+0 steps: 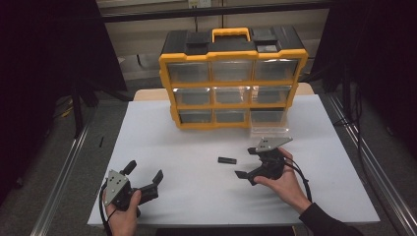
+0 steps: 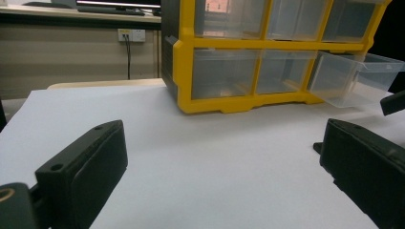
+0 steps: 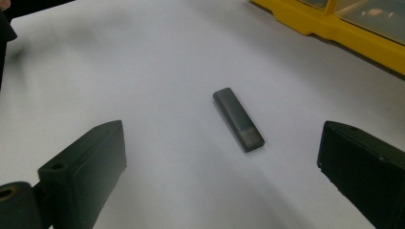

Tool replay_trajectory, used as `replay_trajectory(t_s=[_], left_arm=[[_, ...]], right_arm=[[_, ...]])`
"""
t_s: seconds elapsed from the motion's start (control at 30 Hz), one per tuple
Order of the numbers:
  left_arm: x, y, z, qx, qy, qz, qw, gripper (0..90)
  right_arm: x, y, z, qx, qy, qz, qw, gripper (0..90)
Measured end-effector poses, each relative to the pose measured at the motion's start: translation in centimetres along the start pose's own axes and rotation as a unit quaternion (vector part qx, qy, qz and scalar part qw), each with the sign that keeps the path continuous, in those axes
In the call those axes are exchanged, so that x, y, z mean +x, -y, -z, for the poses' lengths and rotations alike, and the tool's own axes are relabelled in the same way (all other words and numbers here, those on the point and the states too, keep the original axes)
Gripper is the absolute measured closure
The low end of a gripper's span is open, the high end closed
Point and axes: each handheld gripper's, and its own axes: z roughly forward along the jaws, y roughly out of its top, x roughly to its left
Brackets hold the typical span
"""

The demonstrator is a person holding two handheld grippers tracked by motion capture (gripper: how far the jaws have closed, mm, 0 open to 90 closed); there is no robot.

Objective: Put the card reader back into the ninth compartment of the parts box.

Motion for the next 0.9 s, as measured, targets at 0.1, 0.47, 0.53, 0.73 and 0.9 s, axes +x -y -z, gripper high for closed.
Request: replay_trajectory(t_s=[0.1,0.47,0.53,0.73,0.9], left_arm=[[0.0,0.0,0.0,0.000,0.000,-0.001,1.0000,2.3],[0.0,0.0,0.0,0.001,0.002,0.000,1.0000,2.3],[0.0,0.0,0.0,0.001,0.002,-0.001,1.0000,2.3],[-0.1,0.0,-0.1,0.000,0.003,0.002,1.0000,2.3],[0.0,0.0,0.0,0.002,0.003,0.001,1.0000,2.3]], right_arm=[[-0.1,-0.4,-0.4,0.001,-0.002,0.003,1.0000,2.4],[-0.4,-1.7,-1.7,0.016,-0.011,0.011,0.9997,2.5],[-0.6,-1.9,-2.0,0.018,-0.013,0.013,0.9997,2.5],[-0.9,-2.4,-2.6,0.042,-0.017,0.024,0.9987,3.1],[-1.2,-3.1,-3.1,0.047,-0.017,0.026,0.9984,3.6]])
